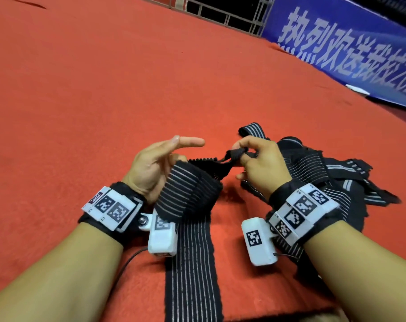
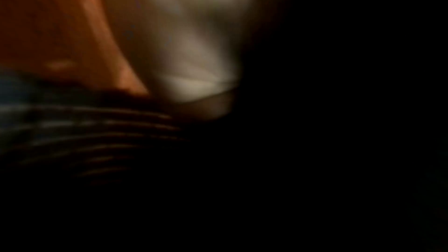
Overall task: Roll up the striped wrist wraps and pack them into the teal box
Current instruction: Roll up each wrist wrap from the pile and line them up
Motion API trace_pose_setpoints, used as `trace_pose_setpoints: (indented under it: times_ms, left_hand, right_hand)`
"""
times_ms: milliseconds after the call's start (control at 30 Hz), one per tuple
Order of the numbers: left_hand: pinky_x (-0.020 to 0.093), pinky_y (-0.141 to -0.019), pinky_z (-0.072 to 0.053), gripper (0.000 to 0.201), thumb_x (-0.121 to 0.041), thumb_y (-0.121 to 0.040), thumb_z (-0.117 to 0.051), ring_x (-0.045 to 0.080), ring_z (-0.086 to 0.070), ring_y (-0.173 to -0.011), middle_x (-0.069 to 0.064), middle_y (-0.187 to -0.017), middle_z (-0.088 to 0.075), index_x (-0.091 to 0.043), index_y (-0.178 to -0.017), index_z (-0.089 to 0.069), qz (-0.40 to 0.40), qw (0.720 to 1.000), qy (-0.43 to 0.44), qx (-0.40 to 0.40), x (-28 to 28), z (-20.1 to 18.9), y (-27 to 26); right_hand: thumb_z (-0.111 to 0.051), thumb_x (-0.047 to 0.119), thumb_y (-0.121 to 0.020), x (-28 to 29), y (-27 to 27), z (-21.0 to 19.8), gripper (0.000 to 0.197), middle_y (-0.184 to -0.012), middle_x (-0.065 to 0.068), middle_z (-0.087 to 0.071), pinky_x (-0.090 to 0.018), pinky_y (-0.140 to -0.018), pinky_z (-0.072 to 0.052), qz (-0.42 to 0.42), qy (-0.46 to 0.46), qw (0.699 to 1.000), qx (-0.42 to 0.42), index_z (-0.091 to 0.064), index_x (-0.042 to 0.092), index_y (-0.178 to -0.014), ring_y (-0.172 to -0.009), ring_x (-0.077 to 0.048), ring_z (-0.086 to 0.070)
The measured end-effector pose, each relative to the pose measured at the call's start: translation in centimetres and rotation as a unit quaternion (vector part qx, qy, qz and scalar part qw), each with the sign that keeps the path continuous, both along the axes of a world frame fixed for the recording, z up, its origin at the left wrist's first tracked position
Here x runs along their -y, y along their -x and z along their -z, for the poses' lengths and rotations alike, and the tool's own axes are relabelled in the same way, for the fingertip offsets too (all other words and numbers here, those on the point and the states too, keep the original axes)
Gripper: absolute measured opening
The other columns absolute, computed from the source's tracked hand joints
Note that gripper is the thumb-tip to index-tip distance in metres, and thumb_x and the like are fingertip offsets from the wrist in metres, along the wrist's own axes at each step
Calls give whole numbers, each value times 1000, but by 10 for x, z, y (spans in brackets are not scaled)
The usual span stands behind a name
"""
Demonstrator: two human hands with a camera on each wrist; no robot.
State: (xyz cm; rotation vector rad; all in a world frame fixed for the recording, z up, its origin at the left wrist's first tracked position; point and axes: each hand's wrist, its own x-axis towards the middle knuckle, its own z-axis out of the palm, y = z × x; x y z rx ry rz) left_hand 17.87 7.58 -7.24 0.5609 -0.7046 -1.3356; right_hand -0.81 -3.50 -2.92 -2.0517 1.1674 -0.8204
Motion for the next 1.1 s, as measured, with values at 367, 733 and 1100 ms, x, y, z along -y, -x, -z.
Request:
trace_pose_setpoints:
  times_ms: [367,733,1100]
  left_hand:
    - [26,-78,-61,58,-30,-64,-94,20,-75,-88,15,-102,-73,-8,-114,-74,15,997,57,51,6,12,1]
    - [23,-57,-59,57,-34,-64,-90,15,-73,-62,8,-69,-72,-9,-110,-68,15,992,64,103,6,13,12]
    - [17,-77,-50,70,4,-72,-81,7,-62,-69,-2,-68,-65,-21,-134,-59,104,960,32,259,12,27,12]
  right_hand:
    - [-54,-17,-85,-10,-9,-5,21,-78,-14,-71,-21,-66,-54,-31,-186,957,220,-70,-4,-80,-71,-15,-69]
    - [-75,-10,-80,-11,1,-11,28,-104,-17,-73,-34,-87,-58,-40,-100,972,209,-71,11,-99,-93,-20,-70]
    - [-59,29,-95,-2,6,-16,15,-87,-10,-63,-59,-86,-51,24,15,985,172,-64,16,-89,-80,-23,-58]
